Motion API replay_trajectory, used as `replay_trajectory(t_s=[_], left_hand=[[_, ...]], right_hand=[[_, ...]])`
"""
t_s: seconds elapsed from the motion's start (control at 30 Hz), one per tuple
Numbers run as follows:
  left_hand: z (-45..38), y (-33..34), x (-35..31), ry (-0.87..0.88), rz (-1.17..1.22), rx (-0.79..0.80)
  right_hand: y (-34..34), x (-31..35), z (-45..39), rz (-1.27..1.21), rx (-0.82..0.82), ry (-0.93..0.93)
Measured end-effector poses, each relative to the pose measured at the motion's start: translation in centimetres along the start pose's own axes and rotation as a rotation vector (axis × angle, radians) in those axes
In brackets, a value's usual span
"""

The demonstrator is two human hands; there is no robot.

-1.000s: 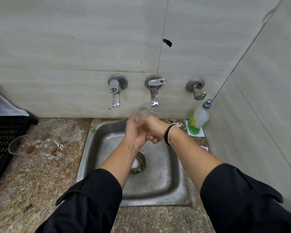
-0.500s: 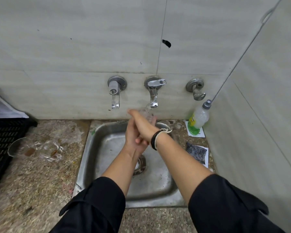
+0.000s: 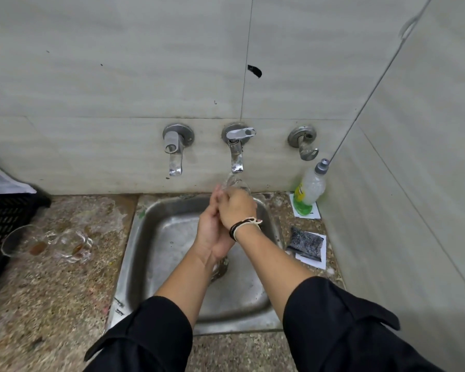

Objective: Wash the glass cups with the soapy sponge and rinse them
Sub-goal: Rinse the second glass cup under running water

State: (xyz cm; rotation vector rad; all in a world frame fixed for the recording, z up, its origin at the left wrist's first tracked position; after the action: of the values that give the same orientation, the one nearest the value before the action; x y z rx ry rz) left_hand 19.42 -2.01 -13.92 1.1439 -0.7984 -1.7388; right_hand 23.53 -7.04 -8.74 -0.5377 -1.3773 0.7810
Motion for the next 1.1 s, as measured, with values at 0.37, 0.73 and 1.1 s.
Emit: replay_trajectory(t_s=[0.37, 0.73, 1.1], left_hand=[[0.6, 1.8, -2.3, -0.254, -0.439, 0.0], [-1.2, 1.3, -2.9, 0.038, -0.321, -0.14], [-1.5, 1.3, -0.9, 0.033, -0.143, -0.284]], right_hand=[[-3.2, -1.1, 1.2, 0.522, 0.23, -0.552], [-3.2, 0.1, 3.1, 0.535, 0.239, -0.457], [-1.0, 1.4, 3.1, 0.321, 0.325, -0.134]])
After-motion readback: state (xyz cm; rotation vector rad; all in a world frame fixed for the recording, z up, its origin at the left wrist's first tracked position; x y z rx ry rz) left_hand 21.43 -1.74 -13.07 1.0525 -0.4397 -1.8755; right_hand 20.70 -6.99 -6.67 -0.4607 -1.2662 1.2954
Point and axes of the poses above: each hand's wrist, its own z-axis away from the middle knuckle, its own y-axis out of the palm, x = y × z, the point moved 5 cm from there along -z, towards the middle knuckle, and after that the axes turned 5 degrees about z, right-handed, at the moved point
